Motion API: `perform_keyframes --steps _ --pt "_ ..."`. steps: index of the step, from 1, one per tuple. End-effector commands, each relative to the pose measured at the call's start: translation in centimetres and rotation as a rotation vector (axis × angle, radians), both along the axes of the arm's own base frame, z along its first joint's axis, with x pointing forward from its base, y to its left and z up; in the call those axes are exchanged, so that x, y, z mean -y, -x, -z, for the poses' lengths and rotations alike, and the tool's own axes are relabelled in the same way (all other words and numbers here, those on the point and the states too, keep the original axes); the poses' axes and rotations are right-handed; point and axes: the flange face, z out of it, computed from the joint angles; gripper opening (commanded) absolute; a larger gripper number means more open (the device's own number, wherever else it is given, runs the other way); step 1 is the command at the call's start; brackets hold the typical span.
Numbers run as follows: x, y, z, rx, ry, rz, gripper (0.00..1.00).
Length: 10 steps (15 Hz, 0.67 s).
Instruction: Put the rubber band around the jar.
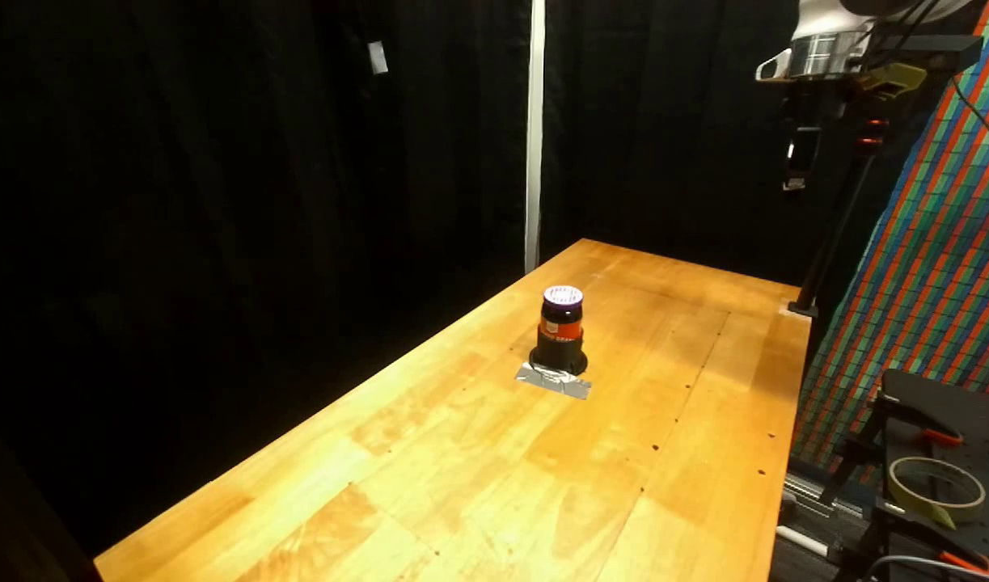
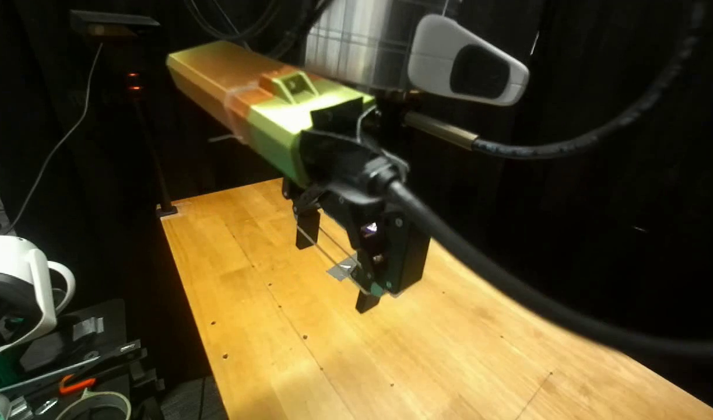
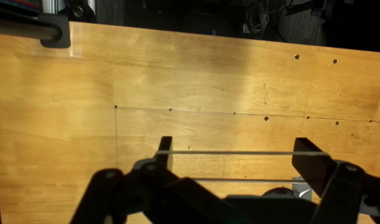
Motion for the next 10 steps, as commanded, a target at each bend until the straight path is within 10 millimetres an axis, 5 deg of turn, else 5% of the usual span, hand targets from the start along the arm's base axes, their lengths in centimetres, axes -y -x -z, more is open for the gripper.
perform_keyframes --steps 1,10 --pt "-5.2 -6.9 1.1 0.005 0.002 -0.083 1.0" --pt "-15.0 -21.6 6.7 -0.018 0.024 -0.073 1.0"
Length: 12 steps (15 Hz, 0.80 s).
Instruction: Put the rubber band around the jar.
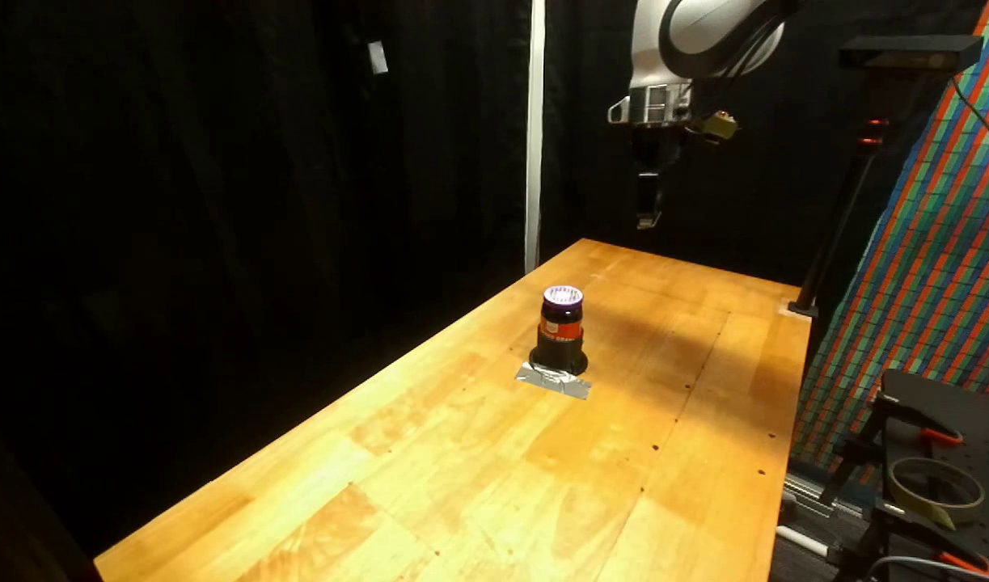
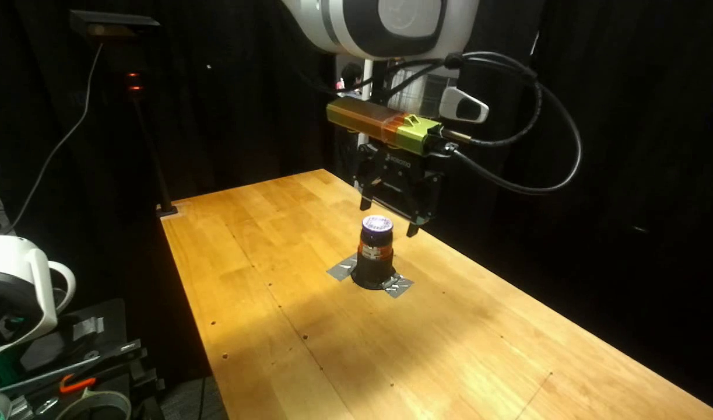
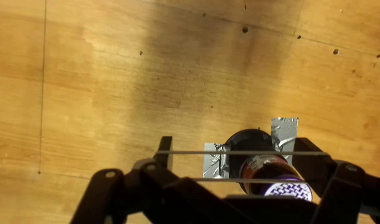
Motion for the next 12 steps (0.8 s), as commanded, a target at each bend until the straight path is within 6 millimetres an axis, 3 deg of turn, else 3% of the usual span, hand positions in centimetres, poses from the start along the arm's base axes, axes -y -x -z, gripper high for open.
perform_keyframes --steps 1,6,12 --pt "-2.8 -5.8 1.5 -0.007 -0.012 0.055 1.0" --pt "-7.9 -10.4 4.3 -0.029 0.001 0.073 1.0" --pt "-11.9 -12.7 7.2 -0.06 -0.003 0.084 1.0"
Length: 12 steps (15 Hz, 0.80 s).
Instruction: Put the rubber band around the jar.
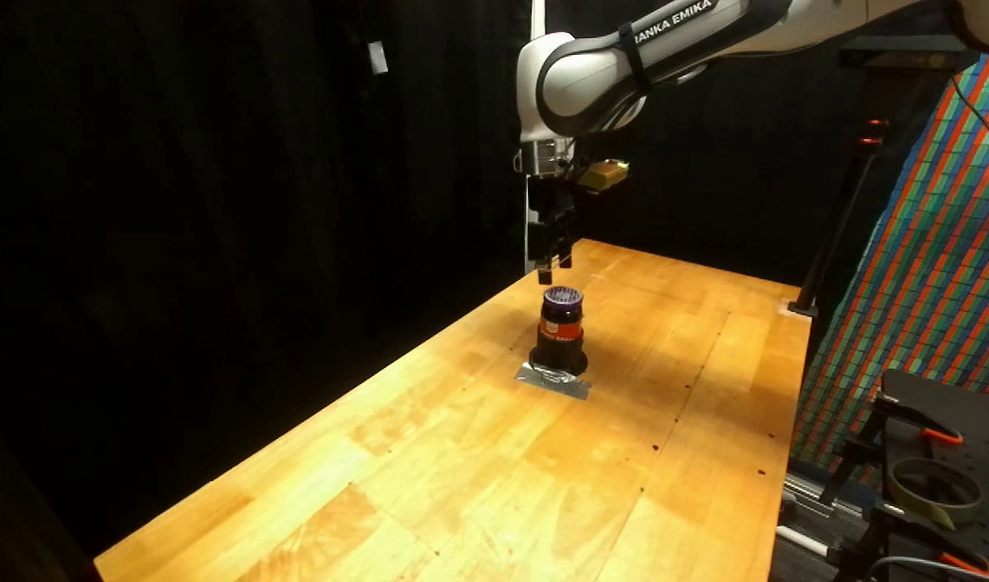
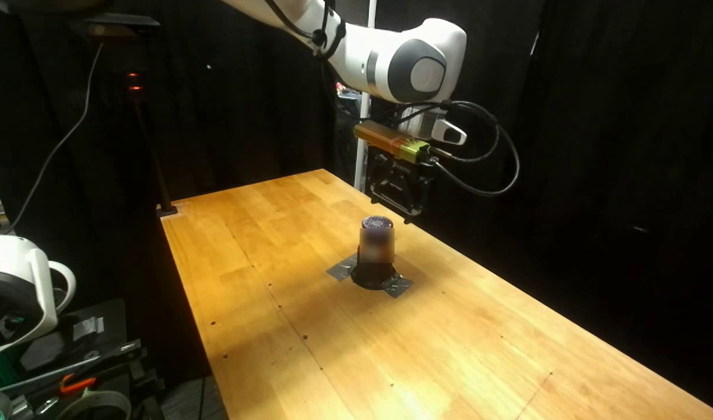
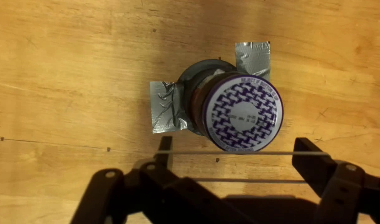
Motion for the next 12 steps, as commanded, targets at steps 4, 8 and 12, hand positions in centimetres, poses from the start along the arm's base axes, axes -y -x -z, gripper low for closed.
perform_keyframes --steps 4,8,12 --pt "-2.7 -2.3 3.1 -0.031 0.047 0.011 1.0" --pt "-3.6 -2.1 5.0 -0.094 0.108 -0.012 1.0" --pt "-4.5 -1.2 6.2 -0.163 0.183 -0.038 1.0"
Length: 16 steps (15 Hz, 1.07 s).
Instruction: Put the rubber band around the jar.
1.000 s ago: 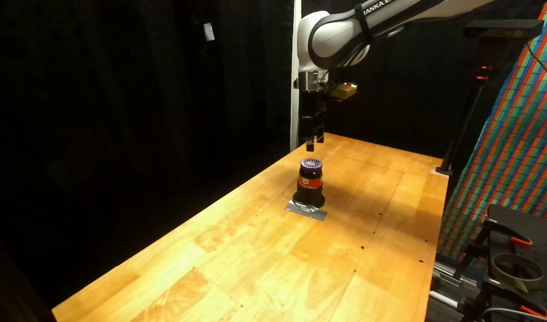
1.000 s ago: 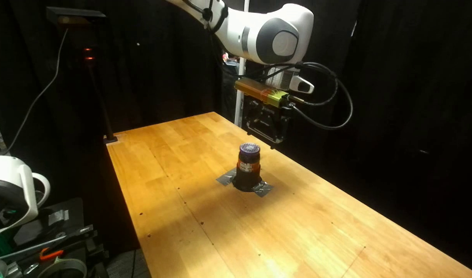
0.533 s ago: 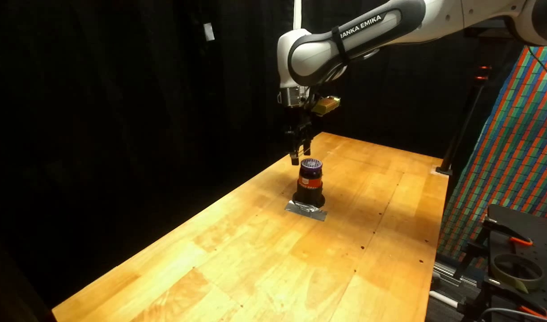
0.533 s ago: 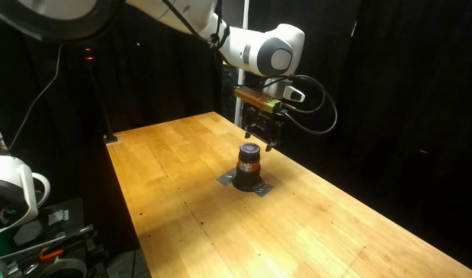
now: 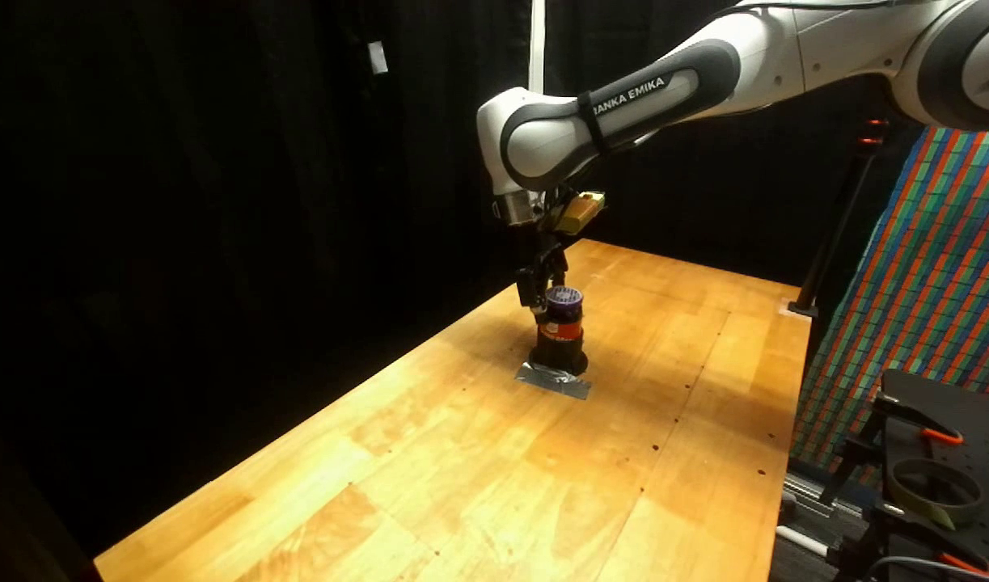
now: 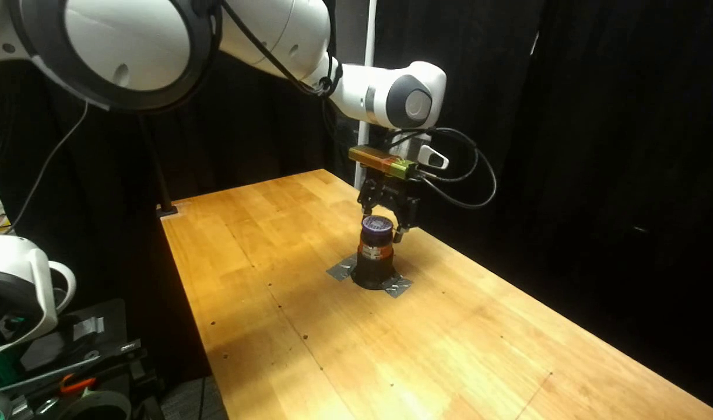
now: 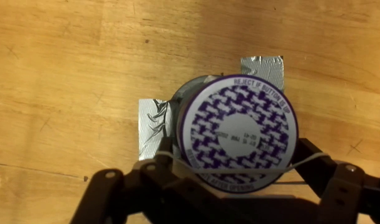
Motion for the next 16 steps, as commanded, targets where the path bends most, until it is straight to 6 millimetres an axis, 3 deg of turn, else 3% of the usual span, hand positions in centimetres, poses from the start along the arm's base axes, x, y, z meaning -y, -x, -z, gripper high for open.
perform_keyframes --steps 1,5,16 --pt "-1.1 0.1 0.1 -0.038 0.076 -0.01 1.0" --pt "-1.5 0.9 -0.2 -0.045 0.107 -0.033 1.0" --pt "1.5 4.8 -1.0 -0.033 0.091 -0.04 1.0"
